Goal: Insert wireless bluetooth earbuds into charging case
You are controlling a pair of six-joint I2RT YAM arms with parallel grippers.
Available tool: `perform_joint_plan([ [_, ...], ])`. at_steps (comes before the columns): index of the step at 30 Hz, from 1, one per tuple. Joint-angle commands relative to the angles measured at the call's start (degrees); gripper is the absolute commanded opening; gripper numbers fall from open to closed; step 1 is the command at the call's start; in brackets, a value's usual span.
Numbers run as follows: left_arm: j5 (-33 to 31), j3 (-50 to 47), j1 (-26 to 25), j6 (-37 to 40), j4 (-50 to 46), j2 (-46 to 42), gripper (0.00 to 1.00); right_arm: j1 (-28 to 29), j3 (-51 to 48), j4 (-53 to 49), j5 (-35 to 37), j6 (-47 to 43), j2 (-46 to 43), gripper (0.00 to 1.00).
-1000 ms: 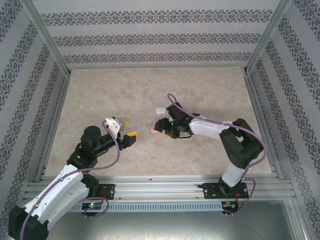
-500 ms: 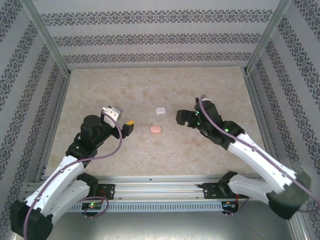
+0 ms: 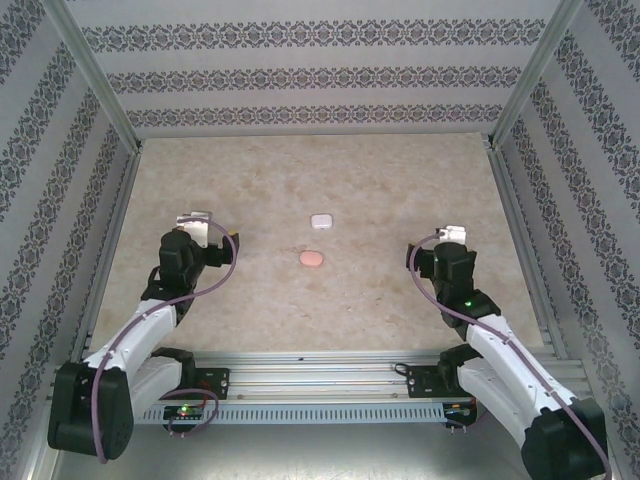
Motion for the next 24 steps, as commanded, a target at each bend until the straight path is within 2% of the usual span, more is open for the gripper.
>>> perform_joint_plan([
  [1, -4.37, -2.09, 0.62, 1.40, 10.07, 1.76, 1.00, -3.26, -0.25, 15.15, -4.57, -2.85, 3.19, 0.98],
  [3, -5.67, -3.53, 0.66, 0.96, 12.95, 4.14, 1.00, -5.00, 0.94, 17.87, -6.44, -3.78, 7.45, 0.98],
  [7, -8.83, -8.20, 0.67, 0.40, 26.85, 10.50, 1.00, -5.94, 0.36, 28.50, -9.15, -8.21, 15.61, 0.98],
  [13, -6.91, -9.83, 0.65, 5.84, 40.53, 18.08, 1.00, -8.68, -3.96, 46.50, -11.29, -8.04, 27.09, 0.98],
  [15, -8.59, -9.58, 0.74, 4.65, 44.70, 21.73, 1.00, -9.10, -1.49, 41.33, -11.62, -8.96, 27.49, 0.98],
  [21, -6.16, -10.00, 0.68, 6.03, 63.32, 38.31, 1.00, -11.76, -3.28, 51.00, -14.99, -11.79, 30.84, 0.98],
  [24, -7.86, -7.44, 0.71, 4.75, 52.97, 34.33, 1.00, -14.07, -2.52, 53.32, -18.26, -10.58, 34.15, 0.98],
])
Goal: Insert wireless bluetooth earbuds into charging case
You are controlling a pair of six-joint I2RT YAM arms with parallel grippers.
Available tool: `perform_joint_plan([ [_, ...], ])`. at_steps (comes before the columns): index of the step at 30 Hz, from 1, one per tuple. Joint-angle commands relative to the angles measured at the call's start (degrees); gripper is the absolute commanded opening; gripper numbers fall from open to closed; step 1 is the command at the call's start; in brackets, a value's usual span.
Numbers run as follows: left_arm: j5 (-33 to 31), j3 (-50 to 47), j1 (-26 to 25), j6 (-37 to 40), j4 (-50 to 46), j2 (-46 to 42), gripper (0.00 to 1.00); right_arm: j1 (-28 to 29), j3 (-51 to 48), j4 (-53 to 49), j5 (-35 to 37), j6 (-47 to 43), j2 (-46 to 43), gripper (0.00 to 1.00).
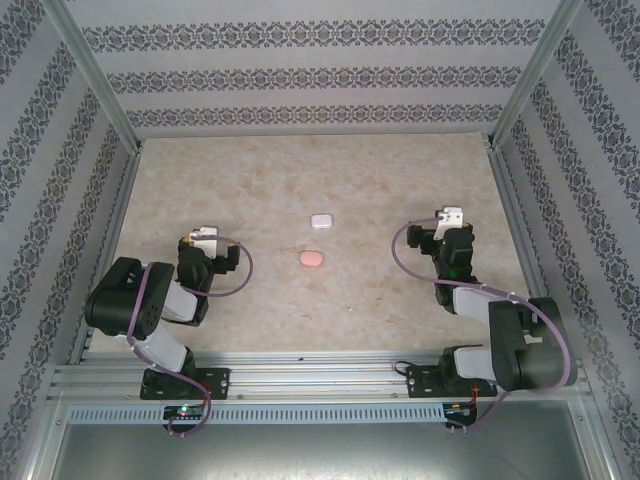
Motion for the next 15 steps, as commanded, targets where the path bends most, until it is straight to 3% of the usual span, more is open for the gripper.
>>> perform_joint_plan([
  [1, -0.34, 3.75, 0.55, 0.84, 1.10, -1.78, 1.00, -1.82, 0.87, 5.72, -4.77, 0.18, 3.40, 0.98],
  [4, 0.51, 8.12, 1.25, -0.11, -9.59, -3.15, 1.00, -2.22, 1.75, 6.70, -6.05, 0.33, 7.41, 0.98],
  [9, 1.65, 8.65, 2.04, -0.44, -9.87, -2.63, 1.00, -3.35, 1.75, 7.55, -7.04, 1.66, 9.67, 0.98],
  [15, 1.29, 8.58, 2.09, -0.59, -9.87, -2.64, 1.00, -0.97, 4.55, 5.35, -3.06, -0.33, 9.94, 0.98],
])
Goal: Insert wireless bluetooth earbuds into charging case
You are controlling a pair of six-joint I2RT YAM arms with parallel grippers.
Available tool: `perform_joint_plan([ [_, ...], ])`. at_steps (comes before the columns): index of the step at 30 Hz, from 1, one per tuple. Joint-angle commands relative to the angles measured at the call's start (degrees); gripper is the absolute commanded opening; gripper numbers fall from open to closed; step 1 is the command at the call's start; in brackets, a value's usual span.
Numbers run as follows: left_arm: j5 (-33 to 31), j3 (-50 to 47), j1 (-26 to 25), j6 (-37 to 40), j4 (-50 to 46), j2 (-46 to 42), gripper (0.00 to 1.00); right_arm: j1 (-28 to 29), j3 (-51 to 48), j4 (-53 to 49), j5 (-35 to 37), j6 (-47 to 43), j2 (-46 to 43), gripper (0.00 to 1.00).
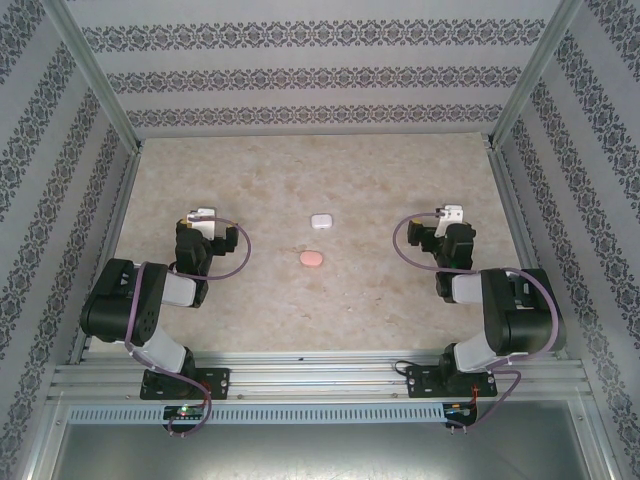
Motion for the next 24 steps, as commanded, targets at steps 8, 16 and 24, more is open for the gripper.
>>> perform_joint_plan([
  [8, 0.15, 0.23, 0.65, -0.98, -1.80, -0.56, 1.00, 1.28, 1.57, 0.91, 0.59, -1.14, 0.11, 0.98],
  [16, 0.11, 0.18, 0.62, -0.89, -1.77, -0.54, 1.00, 1.29, 1.72, 0.82, 0.53, -1.22, 0.18, 0.98],
  [24, 0.09, 0.23, 0.62, -0.95, -1.83, -0.57, 1.00, 1.30, 1.57, 0.89, 0.35, -1.25, 0.08, 0.98],
])
